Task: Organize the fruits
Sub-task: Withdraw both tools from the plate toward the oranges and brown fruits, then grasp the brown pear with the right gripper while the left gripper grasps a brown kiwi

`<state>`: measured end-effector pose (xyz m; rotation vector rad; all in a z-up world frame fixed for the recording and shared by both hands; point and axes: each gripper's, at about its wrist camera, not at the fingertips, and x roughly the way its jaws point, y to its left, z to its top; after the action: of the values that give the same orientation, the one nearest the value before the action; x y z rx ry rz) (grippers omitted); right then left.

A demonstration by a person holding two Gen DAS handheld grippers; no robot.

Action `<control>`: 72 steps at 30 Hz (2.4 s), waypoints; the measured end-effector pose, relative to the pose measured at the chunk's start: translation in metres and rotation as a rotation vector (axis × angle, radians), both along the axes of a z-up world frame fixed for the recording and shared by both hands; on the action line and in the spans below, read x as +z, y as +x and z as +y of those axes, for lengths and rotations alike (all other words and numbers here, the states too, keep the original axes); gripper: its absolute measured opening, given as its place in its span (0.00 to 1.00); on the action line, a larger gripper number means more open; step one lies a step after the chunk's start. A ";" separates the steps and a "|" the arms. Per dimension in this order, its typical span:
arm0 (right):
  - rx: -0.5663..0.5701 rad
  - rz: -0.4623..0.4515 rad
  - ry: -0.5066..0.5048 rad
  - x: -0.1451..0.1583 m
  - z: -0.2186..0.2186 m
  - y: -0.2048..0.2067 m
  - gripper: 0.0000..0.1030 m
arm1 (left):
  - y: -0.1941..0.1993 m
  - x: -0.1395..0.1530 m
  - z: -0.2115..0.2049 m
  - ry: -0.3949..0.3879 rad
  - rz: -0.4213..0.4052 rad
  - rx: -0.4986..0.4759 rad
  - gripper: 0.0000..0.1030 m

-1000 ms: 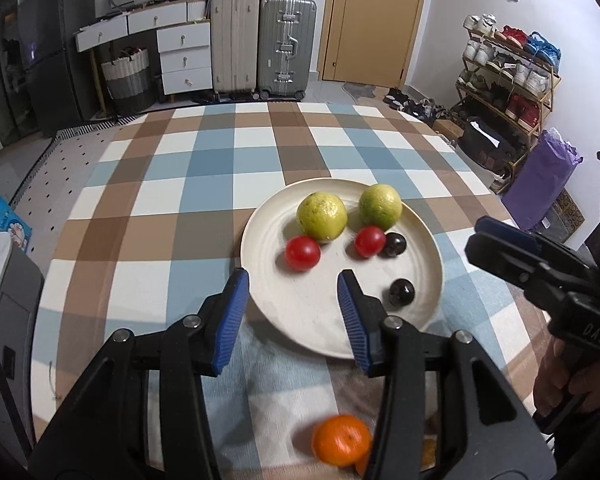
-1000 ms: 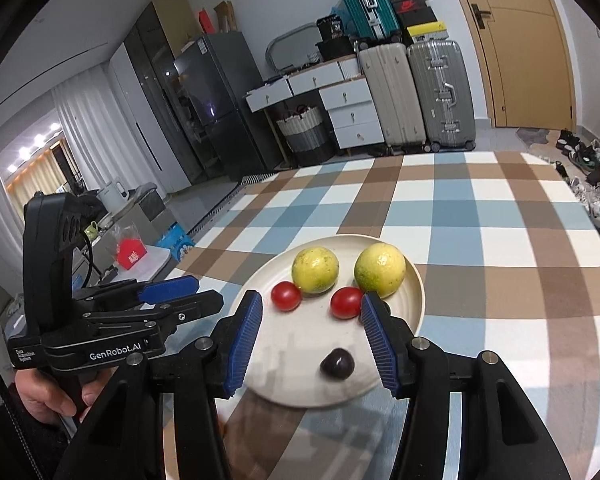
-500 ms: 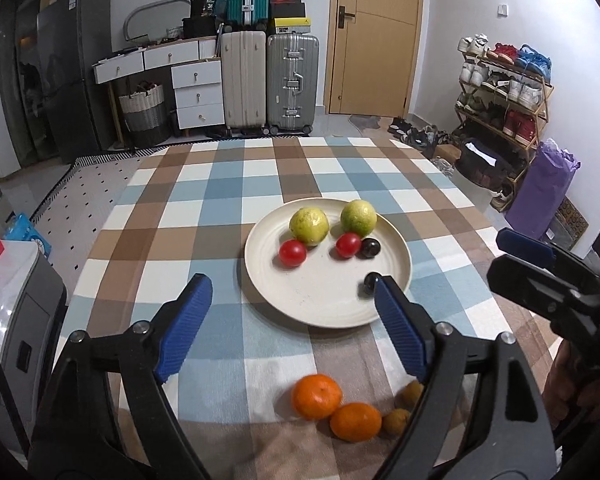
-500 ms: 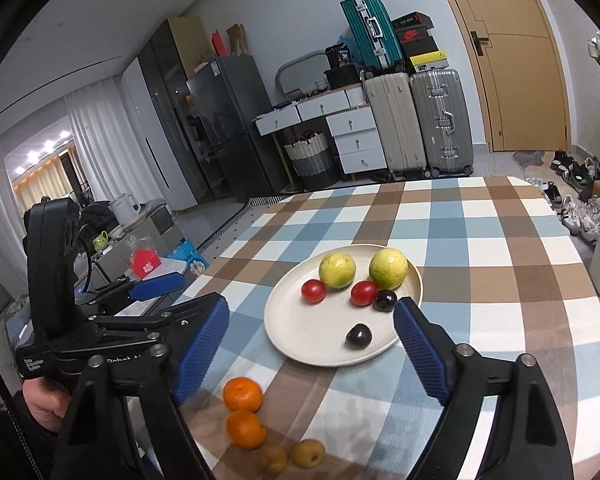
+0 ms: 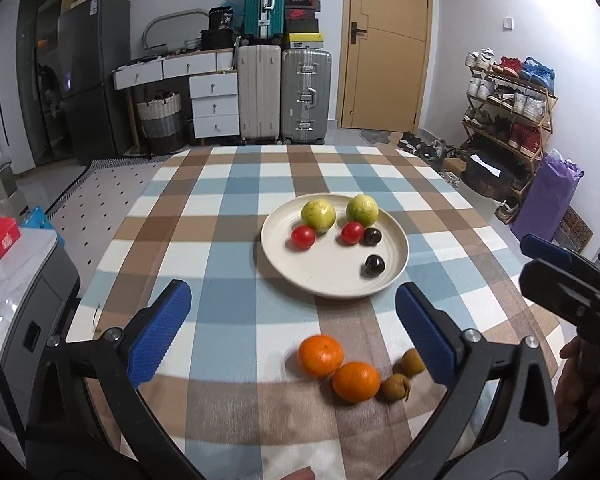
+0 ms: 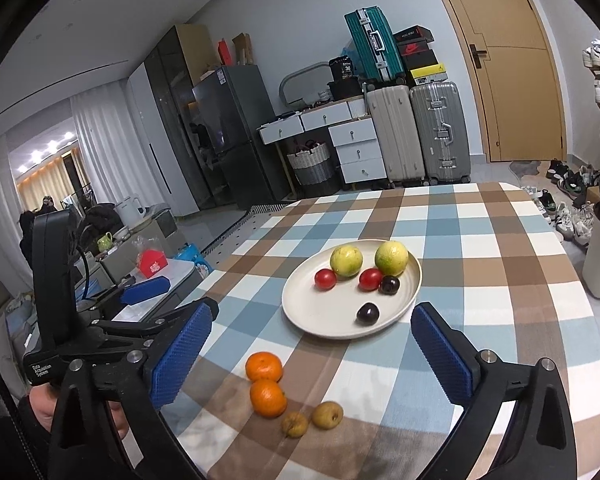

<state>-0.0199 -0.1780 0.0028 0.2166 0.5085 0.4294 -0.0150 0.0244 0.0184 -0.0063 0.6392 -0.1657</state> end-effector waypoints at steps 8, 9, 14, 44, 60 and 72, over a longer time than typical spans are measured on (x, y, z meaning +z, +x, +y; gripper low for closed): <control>-0.016 0.013 -0.040 -0.012 0.003 -0.021 1.00 | -0.026 -0.018 0.016 -0.028 0.037 0.062 0.99; -0.019 0.015 -0.046 -0.014 0.003 -0.024 1.00 | -0.029 -0.020 0.017 -0.025 0.039 0.063 0.99; -0.025 0.037 -0.072 -0.028 0.007 -0.033 1.00 | -0.042 -0.035 0.021 -0.037 0.055 0.079 0.99; -0.057 0.224 -0.081 -0.098 0.008 0.001 0.88 | -0.064 -0.129 -0.011 -0.053 0.187 -0.016 0.99; 0.008 0.278 -0.151 -0.109 0.027 0.029 0.53 | -0.059 -0.128 -0.033 -0.021 0.172 -0.055 0.99; 0.042 0.285 -0.108 -0.116 0.024 0.031 0.27 | -0.049 -0.123 -0.054 0.018 0.165 -0.080 0.99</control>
<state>0.0114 -0.1540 -0.1134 0.1638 0.8145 0.4132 -0.0644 -0.0296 -0.1041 0.0230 0.8064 -0.2386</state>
